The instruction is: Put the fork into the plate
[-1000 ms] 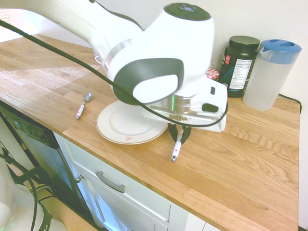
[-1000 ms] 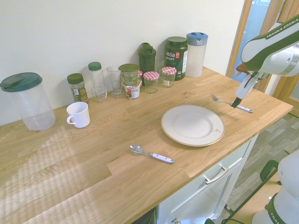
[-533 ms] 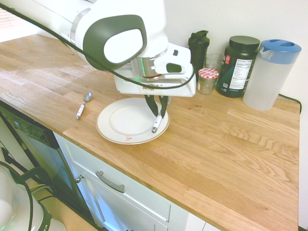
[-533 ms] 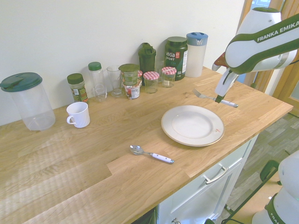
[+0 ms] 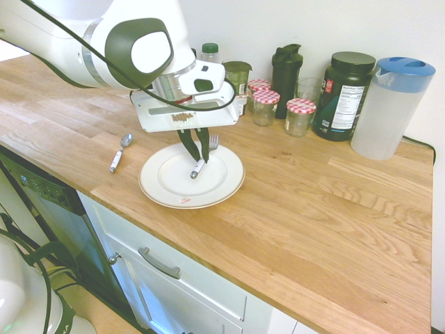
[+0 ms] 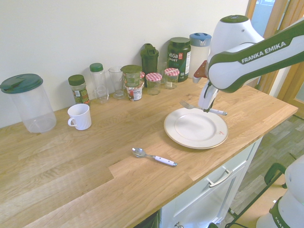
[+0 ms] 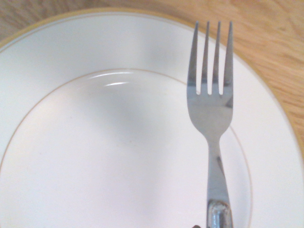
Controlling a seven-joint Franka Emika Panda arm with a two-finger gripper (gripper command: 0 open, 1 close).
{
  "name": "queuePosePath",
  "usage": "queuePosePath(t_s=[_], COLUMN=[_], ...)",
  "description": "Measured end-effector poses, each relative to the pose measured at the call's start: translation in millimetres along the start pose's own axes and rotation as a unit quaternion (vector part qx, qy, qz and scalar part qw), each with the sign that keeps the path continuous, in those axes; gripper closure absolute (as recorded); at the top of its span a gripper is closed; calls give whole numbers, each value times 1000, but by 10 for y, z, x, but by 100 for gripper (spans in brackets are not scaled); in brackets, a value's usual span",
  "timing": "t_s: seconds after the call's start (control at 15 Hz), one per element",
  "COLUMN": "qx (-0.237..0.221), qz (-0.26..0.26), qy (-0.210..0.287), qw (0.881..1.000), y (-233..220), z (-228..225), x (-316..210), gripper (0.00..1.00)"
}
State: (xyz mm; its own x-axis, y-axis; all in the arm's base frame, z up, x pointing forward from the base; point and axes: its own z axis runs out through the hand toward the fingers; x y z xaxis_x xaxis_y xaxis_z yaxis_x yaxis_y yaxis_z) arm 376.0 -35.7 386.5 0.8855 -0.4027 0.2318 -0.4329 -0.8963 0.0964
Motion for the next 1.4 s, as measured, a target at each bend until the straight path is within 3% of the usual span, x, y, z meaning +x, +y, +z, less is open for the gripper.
queuePosePath(t_s=[1.07,1.13,1.4], qx=[-23,-23,-36], qz=[-1,0,-5], qy=[-28,-31,-34], qw=[999,999,999], y=[-121,-113,-101], z=[293,309,329], x=[99,106,95], gripper=[100,0,0])
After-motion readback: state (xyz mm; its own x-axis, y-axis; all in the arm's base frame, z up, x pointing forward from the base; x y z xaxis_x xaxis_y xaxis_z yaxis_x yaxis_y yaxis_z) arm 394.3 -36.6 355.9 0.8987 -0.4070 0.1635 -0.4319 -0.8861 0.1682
